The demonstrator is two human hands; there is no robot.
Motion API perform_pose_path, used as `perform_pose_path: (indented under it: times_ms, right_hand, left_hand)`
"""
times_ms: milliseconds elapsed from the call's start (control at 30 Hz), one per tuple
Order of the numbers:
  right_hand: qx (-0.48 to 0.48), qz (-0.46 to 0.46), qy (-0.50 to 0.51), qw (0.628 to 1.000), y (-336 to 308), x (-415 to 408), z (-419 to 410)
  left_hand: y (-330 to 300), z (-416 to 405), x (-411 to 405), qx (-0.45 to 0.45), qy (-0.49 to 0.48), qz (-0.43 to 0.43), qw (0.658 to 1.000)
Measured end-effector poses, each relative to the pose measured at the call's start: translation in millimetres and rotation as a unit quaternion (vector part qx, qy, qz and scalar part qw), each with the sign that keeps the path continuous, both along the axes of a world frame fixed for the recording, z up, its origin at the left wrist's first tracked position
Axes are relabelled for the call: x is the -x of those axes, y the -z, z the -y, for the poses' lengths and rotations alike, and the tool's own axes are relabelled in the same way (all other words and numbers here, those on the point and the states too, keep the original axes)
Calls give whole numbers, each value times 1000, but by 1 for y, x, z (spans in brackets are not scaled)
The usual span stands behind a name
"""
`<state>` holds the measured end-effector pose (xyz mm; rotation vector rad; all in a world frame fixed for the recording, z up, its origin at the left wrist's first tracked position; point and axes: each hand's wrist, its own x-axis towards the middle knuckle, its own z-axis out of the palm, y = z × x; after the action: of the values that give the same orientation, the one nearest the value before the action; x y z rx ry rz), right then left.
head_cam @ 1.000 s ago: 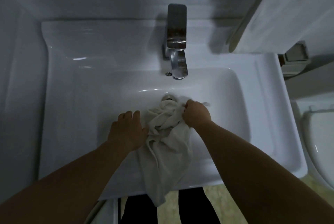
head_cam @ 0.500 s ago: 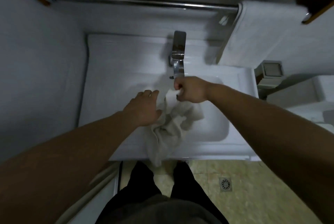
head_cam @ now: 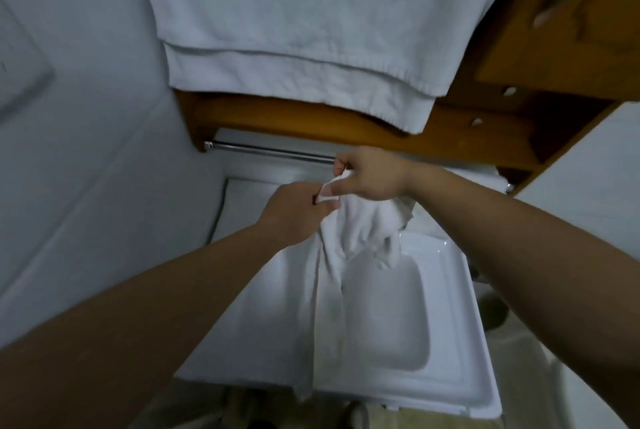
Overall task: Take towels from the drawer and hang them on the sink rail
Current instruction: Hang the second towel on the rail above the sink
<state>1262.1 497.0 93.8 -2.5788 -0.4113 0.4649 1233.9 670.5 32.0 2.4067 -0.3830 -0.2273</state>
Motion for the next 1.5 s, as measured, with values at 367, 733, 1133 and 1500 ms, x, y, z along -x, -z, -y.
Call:
perform_pose_path:
  times_ms: [367,733,1133,1500]
  right_hand:
    - [-75,-88,116,987,-75,0,9]
    - [-69,20,55,996,-135,-17,18]
    - [-101,137,98,981,-161,-31,-2]
    - [-161,75,151,972,-167,-23,-17]
  left_hand:
    - [-89,-12,-24,21,24,197,980]
    - [-162,-10,-53,-87,110,214,967]
    - [-194,-16,-58,-99,58,242,963]
    - [-202,-15,-48,243,5,-105,964]
